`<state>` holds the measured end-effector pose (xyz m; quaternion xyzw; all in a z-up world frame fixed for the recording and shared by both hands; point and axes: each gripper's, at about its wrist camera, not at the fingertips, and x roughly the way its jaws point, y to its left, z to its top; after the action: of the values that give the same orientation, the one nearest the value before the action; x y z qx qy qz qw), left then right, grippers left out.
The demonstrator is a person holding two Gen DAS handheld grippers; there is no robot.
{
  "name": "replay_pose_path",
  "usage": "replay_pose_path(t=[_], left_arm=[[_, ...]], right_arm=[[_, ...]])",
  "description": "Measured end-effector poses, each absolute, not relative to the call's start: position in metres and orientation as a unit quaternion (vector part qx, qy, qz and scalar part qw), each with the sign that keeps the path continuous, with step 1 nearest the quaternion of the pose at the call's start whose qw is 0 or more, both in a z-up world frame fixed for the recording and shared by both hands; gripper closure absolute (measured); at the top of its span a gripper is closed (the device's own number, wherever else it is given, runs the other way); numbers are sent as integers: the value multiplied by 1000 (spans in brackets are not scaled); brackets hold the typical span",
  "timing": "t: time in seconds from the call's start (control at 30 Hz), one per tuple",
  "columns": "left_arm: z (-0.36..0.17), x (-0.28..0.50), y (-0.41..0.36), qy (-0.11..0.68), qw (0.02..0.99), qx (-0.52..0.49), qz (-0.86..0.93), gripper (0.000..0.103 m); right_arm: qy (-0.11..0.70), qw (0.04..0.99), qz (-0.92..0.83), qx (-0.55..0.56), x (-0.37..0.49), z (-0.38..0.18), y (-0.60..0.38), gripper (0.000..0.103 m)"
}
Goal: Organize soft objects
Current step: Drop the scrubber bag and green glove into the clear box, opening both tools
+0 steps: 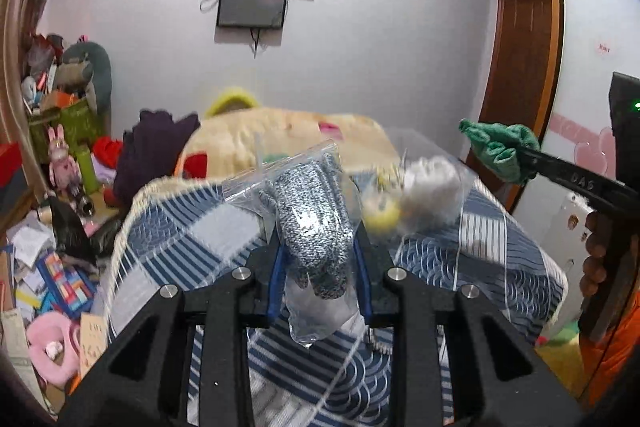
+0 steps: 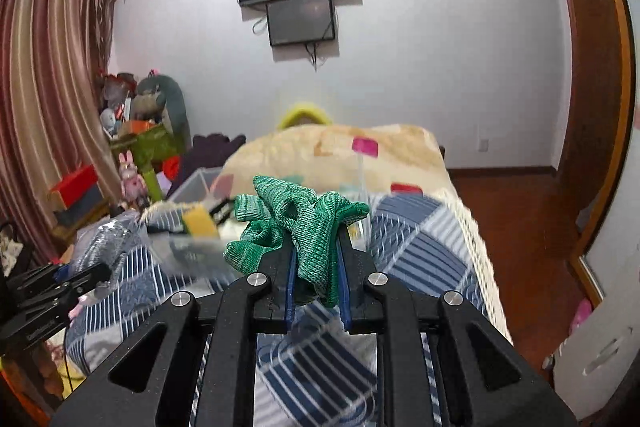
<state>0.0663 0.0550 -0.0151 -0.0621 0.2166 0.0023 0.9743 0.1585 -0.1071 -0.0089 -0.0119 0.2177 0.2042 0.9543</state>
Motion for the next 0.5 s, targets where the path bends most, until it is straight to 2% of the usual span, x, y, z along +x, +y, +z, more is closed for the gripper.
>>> replay_pose_path(t=[0.23, 0.5], left_arm=[[9, 91, 56, 195, 980, -50, 2, 73], [11, 136, 59, 215, 975, -60, -18, 73]], right_arm=[[205, 955, 212, -18, 182, 4, -81, 88], [237, 946, 216, -50, 213, -11, -45, 88]])
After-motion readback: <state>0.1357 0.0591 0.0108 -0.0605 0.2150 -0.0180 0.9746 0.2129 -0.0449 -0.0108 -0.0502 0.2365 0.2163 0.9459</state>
